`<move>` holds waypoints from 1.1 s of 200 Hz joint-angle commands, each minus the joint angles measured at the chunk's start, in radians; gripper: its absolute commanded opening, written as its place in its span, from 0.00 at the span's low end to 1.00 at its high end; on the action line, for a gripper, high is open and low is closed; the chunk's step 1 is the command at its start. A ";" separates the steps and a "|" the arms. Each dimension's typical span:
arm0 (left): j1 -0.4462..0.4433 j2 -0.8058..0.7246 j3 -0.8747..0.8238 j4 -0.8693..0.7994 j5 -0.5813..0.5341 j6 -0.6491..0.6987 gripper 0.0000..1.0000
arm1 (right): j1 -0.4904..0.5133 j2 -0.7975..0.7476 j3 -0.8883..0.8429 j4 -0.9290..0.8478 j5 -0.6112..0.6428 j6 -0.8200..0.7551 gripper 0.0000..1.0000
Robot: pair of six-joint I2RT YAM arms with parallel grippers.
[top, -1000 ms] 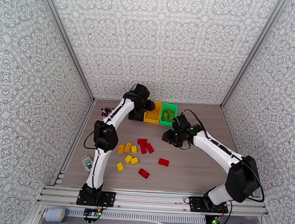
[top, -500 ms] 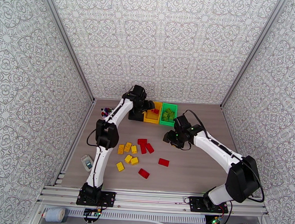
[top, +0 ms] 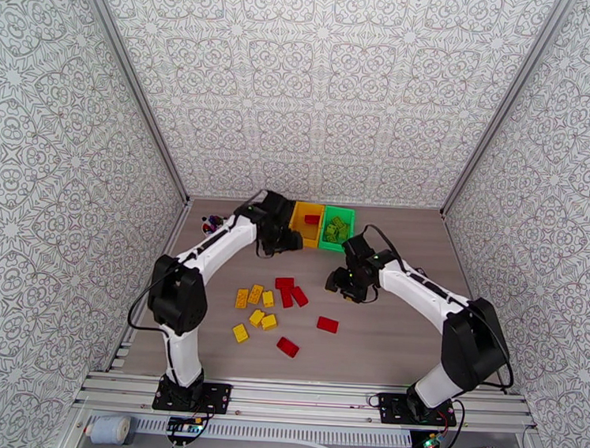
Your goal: Sort the legos into containers by color
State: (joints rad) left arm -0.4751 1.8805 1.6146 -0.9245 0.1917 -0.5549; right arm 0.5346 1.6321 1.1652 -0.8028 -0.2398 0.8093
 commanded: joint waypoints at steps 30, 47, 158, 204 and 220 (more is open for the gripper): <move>-0.105 -0.166 -0.243 -0.064 -0.064 -0.101 0.71 | 0.001 -0.010 -0.070 -0.036 -0.017 -0.050 0.61; -0.147 -0.221 -0.317 -0.086 -0.060 -0.145 0.71 | 0.018 -0.016 -0.083 -0.052 -0.015 -0.060 0.62; -0.395 -0.526 -0.825 0.224 0.081 -0.857 0.73 | 0.070 0.038 -0.018 -0.188 0.025 -0.117 0.62; -0.478 -0.496 -0.889 0.368 0.006 -1.090 0.72 | 0.070 0.045 0.004 -0.201 0.033 -0.154 0.62; -0.484 -0.462 -0.876 0.396 -0.013 -1.121 0.72 | 0.070 0.036 -0.002 -0.200 0.033 -0.159 0.62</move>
State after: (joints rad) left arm -0.9459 1.3777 0.7341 -0.6365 0.2291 -1.5364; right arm 0.5961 1.6691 1.1446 -0.9775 -0.2279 0.6796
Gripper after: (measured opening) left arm 0.720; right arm 0.618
